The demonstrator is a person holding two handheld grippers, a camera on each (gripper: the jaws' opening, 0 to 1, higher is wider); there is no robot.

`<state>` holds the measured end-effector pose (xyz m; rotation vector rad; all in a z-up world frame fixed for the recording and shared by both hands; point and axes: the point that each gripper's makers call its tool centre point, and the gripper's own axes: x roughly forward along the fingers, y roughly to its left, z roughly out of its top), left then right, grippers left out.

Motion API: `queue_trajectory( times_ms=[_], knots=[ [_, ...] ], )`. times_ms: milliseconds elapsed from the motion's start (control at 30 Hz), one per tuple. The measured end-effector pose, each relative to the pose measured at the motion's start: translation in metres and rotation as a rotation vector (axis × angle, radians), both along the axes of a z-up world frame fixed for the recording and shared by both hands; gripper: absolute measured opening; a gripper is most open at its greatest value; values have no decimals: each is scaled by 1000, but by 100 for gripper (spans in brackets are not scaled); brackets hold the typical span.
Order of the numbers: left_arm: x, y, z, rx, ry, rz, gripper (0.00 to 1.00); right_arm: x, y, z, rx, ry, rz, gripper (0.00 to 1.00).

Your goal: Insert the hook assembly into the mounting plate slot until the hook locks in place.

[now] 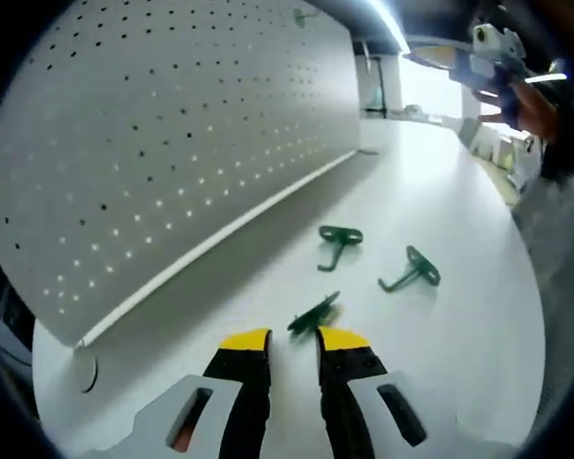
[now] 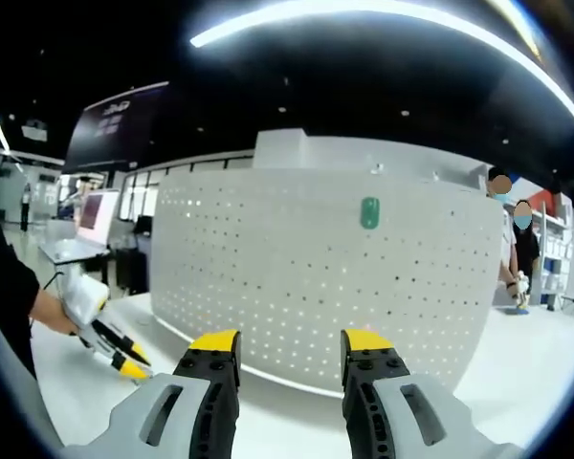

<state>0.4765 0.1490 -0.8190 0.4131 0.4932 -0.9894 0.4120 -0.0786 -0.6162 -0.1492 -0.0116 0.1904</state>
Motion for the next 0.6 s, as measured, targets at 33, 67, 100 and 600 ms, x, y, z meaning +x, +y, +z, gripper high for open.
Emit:
queue_trajectory(
  times_ms=[33,67,100,600],
  knots=[
    [1,-1,0,-2,0,-1,19,0,0,-1,-1,3,0,42],
    [2,-1,-1,-4,2,-1,19,0,0,-1,-1,4,-1,42],
    [2,-2,-1,-5,3,-1,18,0,-1,-1,-1,5,-2,42],
    [-4,-10,2,-5,-23,-49,17,1,-1,-6,5,20,-4,41]
  ],
)
